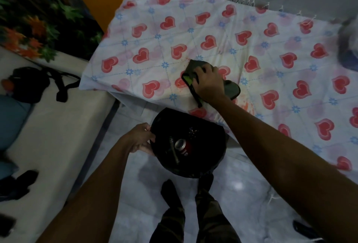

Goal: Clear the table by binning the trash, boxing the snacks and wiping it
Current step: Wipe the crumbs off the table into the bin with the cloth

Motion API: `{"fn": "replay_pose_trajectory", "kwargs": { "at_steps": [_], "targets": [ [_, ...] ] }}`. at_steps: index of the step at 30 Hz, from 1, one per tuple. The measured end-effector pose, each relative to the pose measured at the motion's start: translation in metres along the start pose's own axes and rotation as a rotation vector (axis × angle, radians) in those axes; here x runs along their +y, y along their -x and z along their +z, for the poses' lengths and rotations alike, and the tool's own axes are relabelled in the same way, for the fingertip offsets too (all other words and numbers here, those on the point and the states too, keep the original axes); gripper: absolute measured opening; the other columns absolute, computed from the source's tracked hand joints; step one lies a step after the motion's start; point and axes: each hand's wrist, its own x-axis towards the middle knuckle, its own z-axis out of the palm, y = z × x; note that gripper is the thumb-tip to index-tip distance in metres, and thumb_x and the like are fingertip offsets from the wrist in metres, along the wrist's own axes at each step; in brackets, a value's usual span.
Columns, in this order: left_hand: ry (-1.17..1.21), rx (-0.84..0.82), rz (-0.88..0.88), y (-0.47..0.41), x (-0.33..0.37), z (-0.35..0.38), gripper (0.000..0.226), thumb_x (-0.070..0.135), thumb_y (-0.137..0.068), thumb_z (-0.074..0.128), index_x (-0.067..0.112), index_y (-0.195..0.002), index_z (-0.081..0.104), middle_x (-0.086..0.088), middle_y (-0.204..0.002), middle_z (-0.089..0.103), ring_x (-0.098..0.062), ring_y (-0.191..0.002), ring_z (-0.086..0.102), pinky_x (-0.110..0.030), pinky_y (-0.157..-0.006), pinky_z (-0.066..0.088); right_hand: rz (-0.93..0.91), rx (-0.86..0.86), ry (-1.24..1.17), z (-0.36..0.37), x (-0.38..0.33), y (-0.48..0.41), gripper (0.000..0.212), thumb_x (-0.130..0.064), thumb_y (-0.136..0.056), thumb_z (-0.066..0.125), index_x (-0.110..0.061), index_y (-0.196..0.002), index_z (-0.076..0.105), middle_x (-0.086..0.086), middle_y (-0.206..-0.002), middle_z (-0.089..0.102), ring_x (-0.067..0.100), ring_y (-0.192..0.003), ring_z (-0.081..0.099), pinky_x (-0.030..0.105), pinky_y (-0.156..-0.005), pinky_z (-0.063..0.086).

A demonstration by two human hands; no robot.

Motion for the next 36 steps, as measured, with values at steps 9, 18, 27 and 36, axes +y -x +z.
{"fn": "replay_pose_trajectory", "kwargs": {
  "at_steps": [9,18,27,36],
  "targets": [
    [0.015,-0.035,-0.007,-0.003,-0.001,0.003,0.024,-0.019,-0.084,0.056,0.004,-0.089,0.050,-0.031,-0.098,0.060,-0.051,-0.071,0.067,-0.067,-0.067,0.057,-0.002,-0.024,-0.114,-0.013,-0.032,0.084,0.025,-0.028,-0.093,0.052,-0.013,-0.110,0.064,0.012,-0.113,0.058,0.039,-0.101,0.052,0.044,-0.078,0.047],
    [-0.022,-0.086,-0.002,0.001,-0.006,0.016,0.026,-0.018,-0.083,0.057,0.006,-0.087,0.048,-0.030,-0.102,0.062,-0.051,-0.080,0.068,-0.063,-0.069,0.059,0.014,-0.118,-0.199,-0.013,-0.065,0.153,0.025,-0.018,-0.093,0.059,-0.018,-0.119,0.062,0.005,-0.123,0.054,0.031,-0.107,0.051,0.044,-0.076,0.054],
    [-0.046,-0.101,0.018,0.009,-0.017,0.016,0.022,-0.017,-0.087,0.053,0.005,-0.087,0.050,-0.024,-0.097,0.061,-0.045,-0.071,0.068,-0.049,-0.055,0.060,0.135,-0.136,-0.305,-0.024,-0.087,0.208,0.030,-0.021,-0.096,0.054,-0.022,-0.126,0.060,0.001,-0.121,0.058,0.023,-0.108,0.057,0.037,-0.069,0.055],
    [-0.053,-0.113,0.038,0.011,-0.025,0.013,0.024,-0.018,-0.085,0.055,0.005,-0.084,0.050,-0.025,-0.095,0.063,-0.039,-0.067,0.069,-0.044,-0.051,0.059,0.389,0.086,-0.460,-0.050,-0.083,0.229,0.028,-0.027,-0.104,0.045,-0.022,-0.126,0.061,-0.004,-0.119,0.067,0.011,-0.109,0.062,0.025,-0.094,0.049]
  ]
}}
